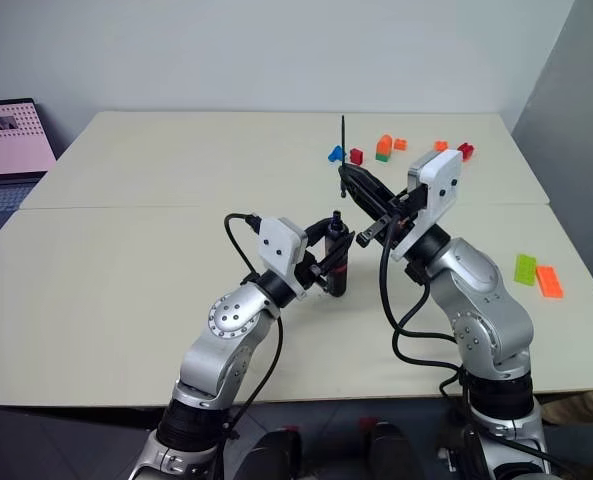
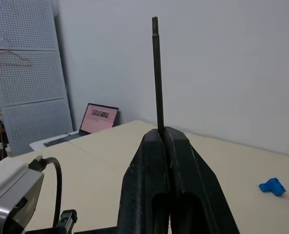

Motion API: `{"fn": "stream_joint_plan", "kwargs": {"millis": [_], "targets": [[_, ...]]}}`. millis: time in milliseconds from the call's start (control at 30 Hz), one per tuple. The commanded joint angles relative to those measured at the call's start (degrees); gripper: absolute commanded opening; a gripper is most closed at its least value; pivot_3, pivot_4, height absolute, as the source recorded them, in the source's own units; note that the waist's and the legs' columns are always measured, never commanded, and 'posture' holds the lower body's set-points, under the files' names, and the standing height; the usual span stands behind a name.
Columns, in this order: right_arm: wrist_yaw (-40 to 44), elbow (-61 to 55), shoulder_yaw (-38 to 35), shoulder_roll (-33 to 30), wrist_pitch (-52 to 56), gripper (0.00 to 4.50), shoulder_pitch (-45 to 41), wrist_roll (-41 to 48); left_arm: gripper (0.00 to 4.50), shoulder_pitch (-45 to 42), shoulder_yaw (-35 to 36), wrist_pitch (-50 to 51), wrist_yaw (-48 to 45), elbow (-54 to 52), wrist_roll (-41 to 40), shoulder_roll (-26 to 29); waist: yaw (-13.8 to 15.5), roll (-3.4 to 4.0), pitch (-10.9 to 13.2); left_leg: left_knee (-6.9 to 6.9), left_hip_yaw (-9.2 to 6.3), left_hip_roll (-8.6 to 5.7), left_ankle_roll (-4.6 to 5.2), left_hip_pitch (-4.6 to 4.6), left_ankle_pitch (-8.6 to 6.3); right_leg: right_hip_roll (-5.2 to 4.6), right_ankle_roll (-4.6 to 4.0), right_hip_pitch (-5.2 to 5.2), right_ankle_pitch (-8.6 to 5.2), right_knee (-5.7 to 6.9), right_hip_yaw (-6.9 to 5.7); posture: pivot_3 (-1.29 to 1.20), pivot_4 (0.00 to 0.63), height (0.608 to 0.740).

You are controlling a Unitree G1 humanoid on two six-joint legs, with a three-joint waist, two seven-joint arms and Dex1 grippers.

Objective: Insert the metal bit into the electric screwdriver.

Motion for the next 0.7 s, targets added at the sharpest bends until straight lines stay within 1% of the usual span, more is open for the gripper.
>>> {"fn": "stream_joint_plan", "kwargs": {"millis": [33, 700], "targets": [[0.85, -1.21, 0.84, 0.1, 0.27, 0.0, 0.28, 0.73, 1.64, 0.66, -0.13, 0.47, 0.02, -0.34, 0.23, 0.17, 0.0, 0.0, 0.0, -0.03, 0.0, 0.01, 0.0, 0.0, 0.0, 0.0, 0.0, 0.01, 0.0, -0.05, 0.0, 0.0, 0.15, 0.74], [0.01, -1.38, -0.12, 0.23, 2.59, 0.0, 0.71, 1.85, 1.64, 1.21, -0.3, 0.78, 0.09, -1.12, 0.28, 0.14, 0.01, 0.0, 0.0, -0.11, 0.01, 0.01, 0.0, -0.04, 0.0, -0.01, -0.01, 0.02, 0.02, -0.22, -0.01, 0.0, 0.15, 0.74]]}}
